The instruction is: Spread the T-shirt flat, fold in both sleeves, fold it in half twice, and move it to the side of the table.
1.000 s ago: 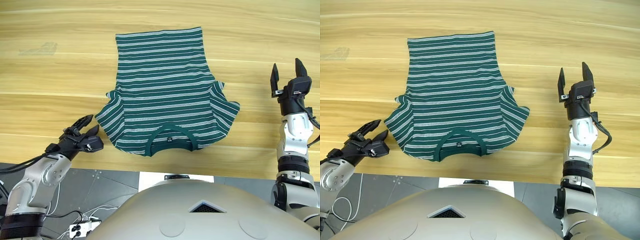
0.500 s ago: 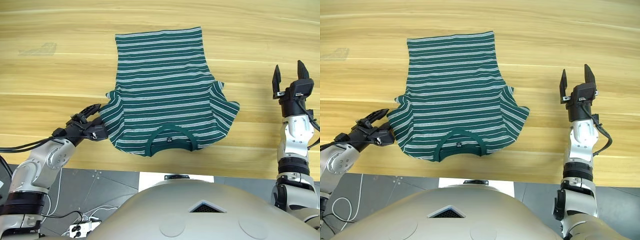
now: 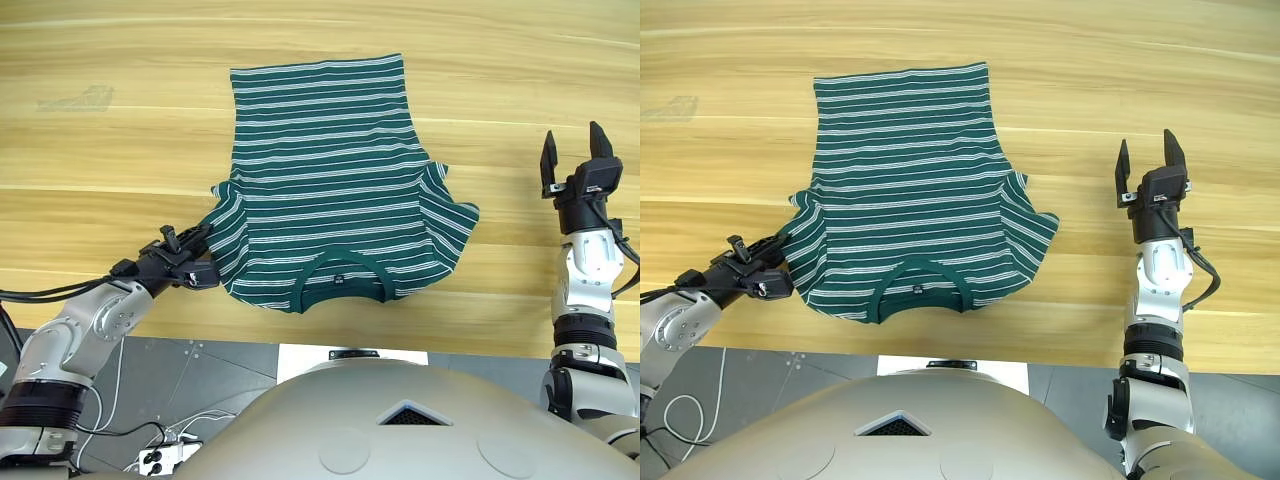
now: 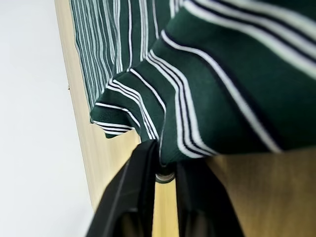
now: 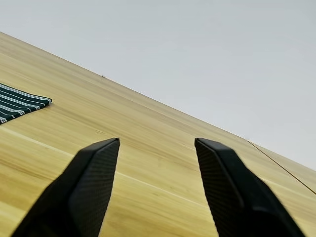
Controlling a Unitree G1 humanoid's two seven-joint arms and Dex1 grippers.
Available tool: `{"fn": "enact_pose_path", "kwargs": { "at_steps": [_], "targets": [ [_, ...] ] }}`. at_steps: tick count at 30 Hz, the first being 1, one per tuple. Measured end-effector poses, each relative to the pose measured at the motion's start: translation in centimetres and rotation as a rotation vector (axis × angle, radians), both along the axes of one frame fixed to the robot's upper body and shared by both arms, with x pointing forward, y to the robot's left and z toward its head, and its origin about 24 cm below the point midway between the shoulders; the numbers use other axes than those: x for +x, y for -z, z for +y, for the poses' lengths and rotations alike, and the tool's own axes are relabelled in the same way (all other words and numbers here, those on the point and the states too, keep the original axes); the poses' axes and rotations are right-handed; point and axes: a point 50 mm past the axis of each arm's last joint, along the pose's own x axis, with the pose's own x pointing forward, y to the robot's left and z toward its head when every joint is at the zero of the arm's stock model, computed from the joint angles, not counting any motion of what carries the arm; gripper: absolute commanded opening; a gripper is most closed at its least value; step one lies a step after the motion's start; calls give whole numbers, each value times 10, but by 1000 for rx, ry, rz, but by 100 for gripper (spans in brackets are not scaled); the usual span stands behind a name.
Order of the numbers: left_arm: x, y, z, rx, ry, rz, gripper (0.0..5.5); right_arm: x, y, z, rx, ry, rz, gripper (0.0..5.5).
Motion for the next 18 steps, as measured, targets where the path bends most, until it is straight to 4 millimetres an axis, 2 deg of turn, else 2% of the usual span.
{"fn": "enact_pose_path", "kwargs": {
  "at_steps": [2,12,18],
  "targets": [
    [2,-1,1,6,-2,-4,3,0,0,0,0,-1,1,281],
    [5,0,5,-28,-81,-73,1,-1,7,0,7,-2,31,281],
    [1,-1,-11,-156,-100,-107,1,0,9,1,10,-11,41,281]
  ]
}}
